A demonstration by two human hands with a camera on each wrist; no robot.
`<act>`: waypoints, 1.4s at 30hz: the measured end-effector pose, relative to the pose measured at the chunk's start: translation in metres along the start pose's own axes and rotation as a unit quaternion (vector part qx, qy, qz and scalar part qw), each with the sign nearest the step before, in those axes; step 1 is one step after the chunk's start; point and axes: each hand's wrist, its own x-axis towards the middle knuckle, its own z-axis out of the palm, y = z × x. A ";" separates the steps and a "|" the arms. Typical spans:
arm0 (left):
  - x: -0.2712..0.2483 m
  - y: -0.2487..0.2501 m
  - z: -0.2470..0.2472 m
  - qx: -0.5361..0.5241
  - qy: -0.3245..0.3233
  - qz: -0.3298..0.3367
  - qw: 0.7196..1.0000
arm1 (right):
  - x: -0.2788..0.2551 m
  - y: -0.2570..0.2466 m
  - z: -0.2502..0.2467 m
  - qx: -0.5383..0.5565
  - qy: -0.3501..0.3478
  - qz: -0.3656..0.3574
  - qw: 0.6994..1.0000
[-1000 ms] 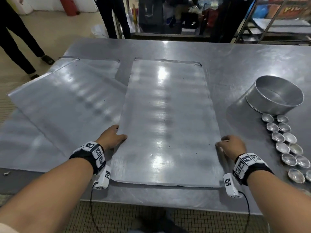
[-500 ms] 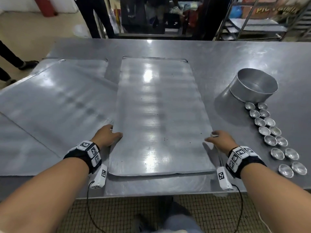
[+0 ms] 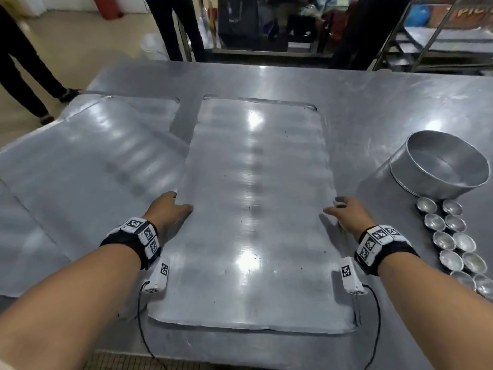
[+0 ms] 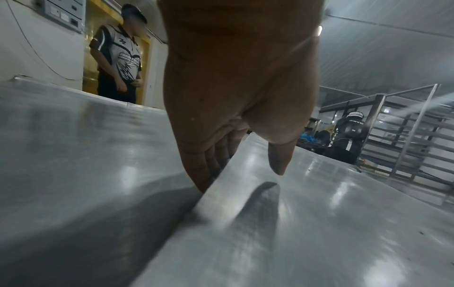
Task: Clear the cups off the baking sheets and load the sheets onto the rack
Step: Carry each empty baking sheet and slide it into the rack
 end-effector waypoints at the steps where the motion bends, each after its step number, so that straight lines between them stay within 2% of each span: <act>1: 0.005 0.003 0.003 -0.002 0.012 -0.001 1.000 | 0.007 -0.006 0.000 0.007 -0.001 0.001 1.000; 3: 0.013 0.012 0.003 0.008 0.033 -0.005 0.999 | 0.020 -0.016 0.000 0.017 0.000 0.005 1.000; 9: 0.028 0.016 0.017 0.005 0.043 -0.031 0.999 | 0.038 -0.022 0.000 0.063 0.028 0.042 0.997; 16: 0.023 0.011 0.025 -0.137 0.084 -0.031 0.987 | 0.047 -0.017 0.003 0.114 0.026 0.076 0.990; 21: 0.020 0.017 0.020 -0.210 0.077 -0.024 0.974 | 0.044 -0.017 0.003 0.100 0.020 0.075 0.992; 25: 0.021 0.020 0.014 -0.218 0.078 -0.027 0.973 | 0.037 -0.020 0.002 0.078 0.022 0.068 0.994; 32: 0.030 0.030 0.005 -0.164 0.118 -0.028 0.979 | 0.031 -0.024 0.010 0.004 0.028 0.044 0.999; 42: 0.030 0.019 0.009 -0.230 0.152 -0.012 0.961 | 0.034 -0.025 0.011 0.084 0.026 0.046 0.995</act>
